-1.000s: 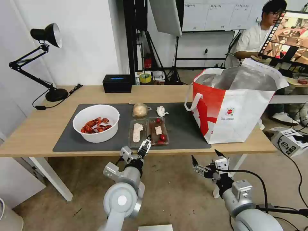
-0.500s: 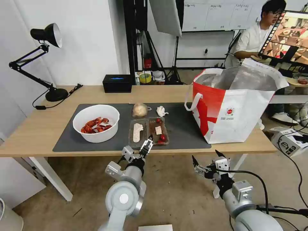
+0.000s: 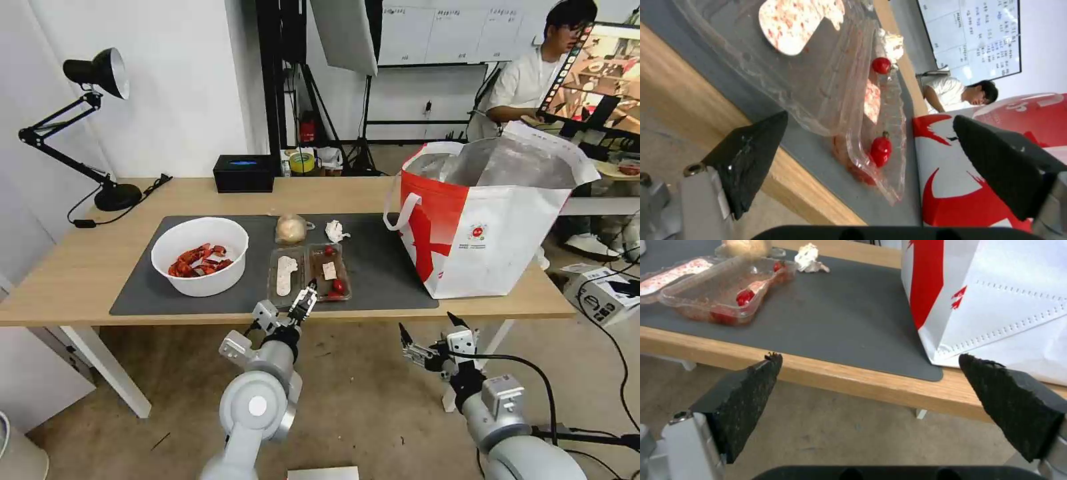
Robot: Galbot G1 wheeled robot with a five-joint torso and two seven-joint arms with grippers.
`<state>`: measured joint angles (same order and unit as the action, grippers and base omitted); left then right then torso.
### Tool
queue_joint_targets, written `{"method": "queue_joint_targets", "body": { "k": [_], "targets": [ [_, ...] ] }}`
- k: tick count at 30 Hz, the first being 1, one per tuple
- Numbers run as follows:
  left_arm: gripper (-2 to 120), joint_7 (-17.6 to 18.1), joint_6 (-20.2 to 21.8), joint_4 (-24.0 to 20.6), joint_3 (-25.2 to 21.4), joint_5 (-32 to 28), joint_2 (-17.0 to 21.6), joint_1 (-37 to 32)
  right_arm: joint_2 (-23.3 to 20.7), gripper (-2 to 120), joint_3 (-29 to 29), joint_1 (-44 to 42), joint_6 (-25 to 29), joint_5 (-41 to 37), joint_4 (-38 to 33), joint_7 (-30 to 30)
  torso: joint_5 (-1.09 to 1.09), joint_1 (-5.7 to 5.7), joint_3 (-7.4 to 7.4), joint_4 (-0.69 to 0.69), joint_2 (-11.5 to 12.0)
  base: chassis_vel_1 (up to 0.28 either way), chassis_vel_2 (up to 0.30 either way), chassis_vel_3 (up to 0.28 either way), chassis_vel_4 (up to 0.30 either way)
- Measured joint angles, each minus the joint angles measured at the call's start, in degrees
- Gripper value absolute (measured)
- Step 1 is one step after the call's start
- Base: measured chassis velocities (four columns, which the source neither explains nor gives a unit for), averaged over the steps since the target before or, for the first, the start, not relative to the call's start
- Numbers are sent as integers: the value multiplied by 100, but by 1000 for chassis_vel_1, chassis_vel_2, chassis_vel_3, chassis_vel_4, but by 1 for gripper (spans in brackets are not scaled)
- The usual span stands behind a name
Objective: Pick up the trash from the table and place it into the takeout bag.
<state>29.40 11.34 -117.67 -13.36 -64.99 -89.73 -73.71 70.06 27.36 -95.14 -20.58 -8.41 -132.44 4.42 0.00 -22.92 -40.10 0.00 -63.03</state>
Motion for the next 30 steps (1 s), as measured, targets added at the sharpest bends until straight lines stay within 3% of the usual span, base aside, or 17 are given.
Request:
{"method": "queue_joint_targets", "body": {
  "k": [19, 30],
  "targets": [
    [100, -27, -40, -90, -154, -187, 107, 229, 16, 100, -41, 45, 0, 16, 65, -1, 0, 0, 0, 0, 0, 0, 0, 0, 0],
    [100, -27, -44, -209, -229, -485, 499, 513, -2, 100, -46, 19, 0, 35, 39, -7, 0, 0, 0, 0, 0, 0, 0, 0, 0]
  ]
}}
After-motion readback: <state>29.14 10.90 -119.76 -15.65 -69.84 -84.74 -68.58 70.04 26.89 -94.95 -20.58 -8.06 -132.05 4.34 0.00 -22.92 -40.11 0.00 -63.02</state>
